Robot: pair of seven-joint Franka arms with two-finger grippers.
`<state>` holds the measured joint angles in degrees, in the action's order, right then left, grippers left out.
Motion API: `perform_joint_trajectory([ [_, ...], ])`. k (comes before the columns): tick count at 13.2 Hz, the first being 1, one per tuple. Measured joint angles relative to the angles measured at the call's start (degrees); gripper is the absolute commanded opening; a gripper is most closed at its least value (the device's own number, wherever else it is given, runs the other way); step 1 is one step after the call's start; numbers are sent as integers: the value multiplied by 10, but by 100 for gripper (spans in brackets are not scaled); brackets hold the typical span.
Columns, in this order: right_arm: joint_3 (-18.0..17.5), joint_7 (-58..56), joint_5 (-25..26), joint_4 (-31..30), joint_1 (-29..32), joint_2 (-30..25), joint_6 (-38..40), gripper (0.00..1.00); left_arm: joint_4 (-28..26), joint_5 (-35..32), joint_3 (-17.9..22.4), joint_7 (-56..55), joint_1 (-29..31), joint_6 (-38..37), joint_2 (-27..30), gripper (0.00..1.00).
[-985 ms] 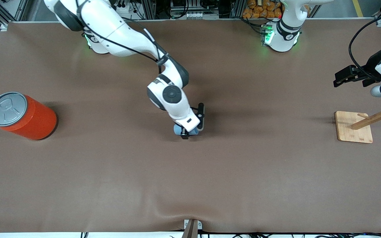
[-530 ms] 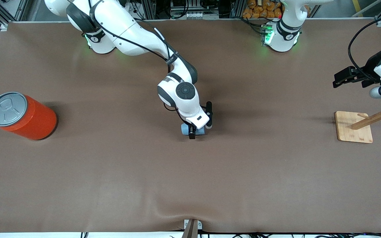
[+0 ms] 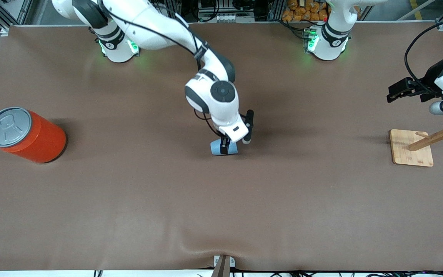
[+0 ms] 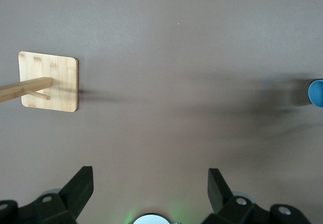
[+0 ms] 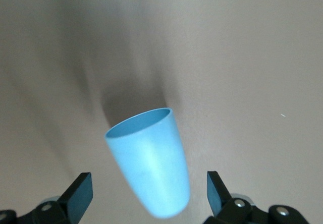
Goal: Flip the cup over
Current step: 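Carry the blue cup with the right gripper to the table's middle, then release the cup on its side while the left gripper reaches toward it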
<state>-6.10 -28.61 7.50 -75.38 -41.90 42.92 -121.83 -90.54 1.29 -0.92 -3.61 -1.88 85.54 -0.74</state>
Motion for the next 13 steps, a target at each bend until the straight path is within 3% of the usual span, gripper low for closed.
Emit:
perform_joint_trajectory([
  [3,11,74,0,1,7,-55,97,100,0,0,0,0,0,0,0,100],
  [6,19,114,0,1,57,-93,157,100,0,21,0,0,0,0,-3,100],
  [10,25,123,4,1,156,-131,236,100,-7,134,3,0,13,0,-37,100],
  [13,53,195,5,-3,194,-157,270,100,-46,231,4,1,36,28,-68,100],
])
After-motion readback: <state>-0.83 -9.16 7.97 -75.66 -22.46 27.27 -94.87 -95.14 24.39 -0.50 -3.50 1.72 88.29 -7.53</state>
